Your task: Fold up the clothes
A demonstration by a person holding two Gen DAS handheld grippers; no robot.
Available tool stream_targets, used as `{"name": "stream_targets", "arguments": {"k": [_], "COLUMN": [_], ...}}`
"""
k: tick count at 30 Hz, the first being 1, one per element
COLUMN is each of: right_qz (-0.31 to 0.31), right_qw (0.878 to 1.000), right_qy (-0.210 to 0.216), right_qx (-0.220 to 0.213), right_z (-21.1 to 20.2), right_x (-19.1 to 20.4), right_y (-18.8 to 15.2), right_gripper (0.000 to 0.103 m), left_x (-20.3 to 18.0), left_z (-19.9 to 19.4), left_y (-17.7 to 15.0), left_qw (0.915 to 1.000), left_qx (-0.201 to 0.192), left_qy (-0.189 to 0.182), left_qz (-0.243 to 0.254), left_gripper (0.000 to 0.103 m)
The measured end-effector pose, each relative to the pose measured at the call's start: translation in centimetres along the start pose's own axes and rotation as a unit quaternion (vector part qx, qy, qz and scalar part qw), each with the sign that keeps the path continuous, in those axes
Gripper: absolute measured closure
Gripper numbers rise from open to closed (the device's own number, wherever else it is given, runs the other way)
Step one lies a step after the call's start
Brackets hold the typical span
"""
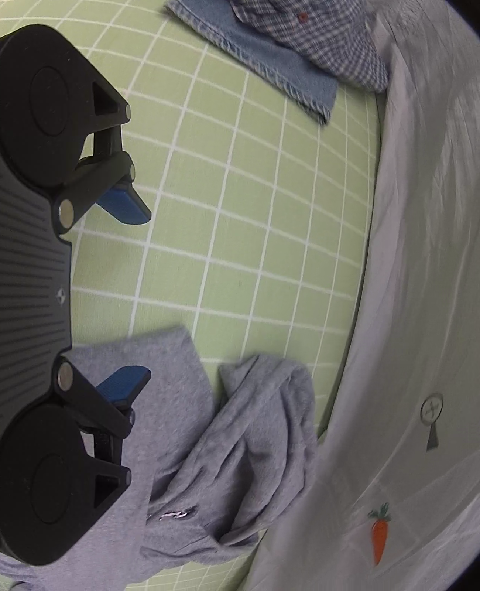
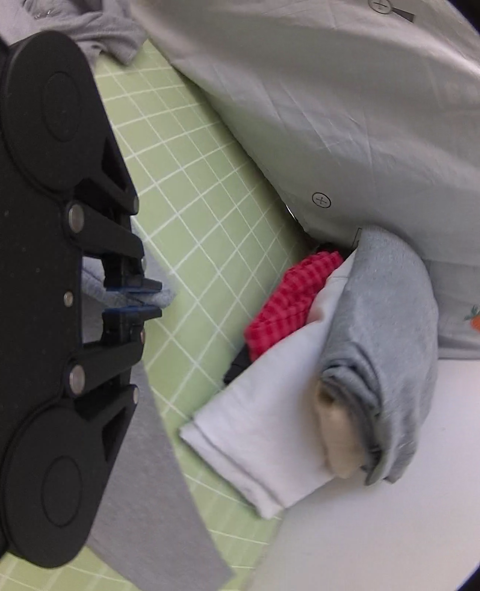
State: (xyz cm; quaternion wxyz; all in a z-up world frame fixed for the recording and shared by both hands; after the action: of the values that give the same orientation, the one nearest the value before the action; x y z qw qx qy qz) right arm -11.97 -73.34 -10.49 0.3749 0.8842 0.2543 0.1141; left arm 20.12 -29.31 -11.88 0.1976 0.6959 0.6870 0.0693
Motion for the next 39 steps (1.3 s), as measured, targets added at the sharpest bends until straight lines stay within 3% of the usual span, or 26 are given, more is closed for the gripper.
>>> {"name": "stream_targets", "arguments": {"k": [1,4,7,8,13,19,20,21,23,28,29,30,32,35,39], "right_qz": [-0.001,0.017,0.023,0.014,-0.01,-0.056,-0.069,-0.081,-0.104,-0.152,-0.161,-0.169,-0.179,-0.178,-0.172], "right_qw": [1.0,1.0,1.0,1.0,1.0,0.997,0.995,0.993,0.988,0.965,0.958,0.957,0.956,0.959,0.967], "right_qy": [-0.004,-0.006,-0.004,-0.006,-0.003,0.035,0.049,0.064,0.099,0.214,0.237,0.238,0.233,0.22,0.184], "right_qx": [0.001,0.005,0.005,0.005,-0.006,-0.04,-0.046,-0.052,-0.06,-0.028,-0.02,-0.003,0.019,-0.005,-0.024], "right_z": [0.1,0.5,0.6,0.5,-0.4,-3.9,-4.7,-5.4,-6.9,-9.2,-9.6,-9.9,-11.0,-14.5,-17.1], "right_x": [0.0,-0.4,-0.4,-0.2,0.7,3.9,4.9,6.0,8.6,15.5,16.9,17.8,19.0,17.6,14.1], "right_y": [-0.1,-0.3,-0.5,-0.4,0.0,0.4,0.2,0.0,-0.7,-5.2,-6.1,-7.3,-9.3,-10.6,-11.2], "right_gripper": [0.095,0.095,0.095,0.095,0.095,0.095,0.095,0.095,0.095,0.094,0.092,0.085,0.038,0.003,0.0], "left_x": [-0.3,-1.0,-1.8,-2.0,-1.9,-0.3,0.0,0.3,0.8,2.5,2.8,2.8,3.0,2.9,2.1], "left_z": [0.2,1.4,1.8,1.9,1.6,-1.9,-2.7,-3.4,-5.0,-8.8,-9.5,-10.2,-11.7,-13.6,-14.9], "left_y": [-0.1,-0.3,-0.4,-0.4,0.3,0.4,0.4,0.2,-0.6,-3.4,-4.1,-4.8,-6.2,-8.2,-10.7], "left_qw": [1.0,0.9995,0.9994,0.9993,0.9995,0.9996,0.9994,0.9993,0.9989,0.9983,0.9981,0.9978,0.9972,0.9958,0.994], "left_qx": [0.004,0.027,0.025,0.025,0.016,-0.022,-0.028,-0.033,-0.039,-0.038,-0.038,-0.041,-0.045,-0.056,-0.063], "left_qy": [-0.005,-0.019,-0.02,-0.018,-0.015,-0.015,-0.018,-0.021,-0.025,-0.041,-0.047,-0.051,-0.059,-0.07,-0.082], "left_qz": [0.002,-0.002,0.014,0.022,0.023,0.007,0.004,0.002,0.001,-0.013,-0.012,-0.008,-0.001,0.018,0.035], "left_gripper": [0.021,0.039,0.073,0.091,0.098,0.096,0.09,0.08,0.071,0.069,0.062,0.052,0.039,0.028,0.025]}}
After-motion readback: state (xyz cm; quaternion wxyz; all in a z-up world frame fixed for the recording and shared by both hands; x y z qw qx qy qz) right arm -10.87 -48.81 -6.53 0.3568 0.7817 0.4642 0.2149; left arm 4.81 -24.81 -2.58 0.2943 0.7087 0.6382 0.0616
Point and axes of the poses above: each gripper's, at about its wrist camera, not at the fingertips, and z roughly the way its jaws point, x to its left, y to its top, the point moved 1 cm from there along z, roughly the way its jaws point, and after that the axes turned 11 degrees about -z, right-handed, at the moved point
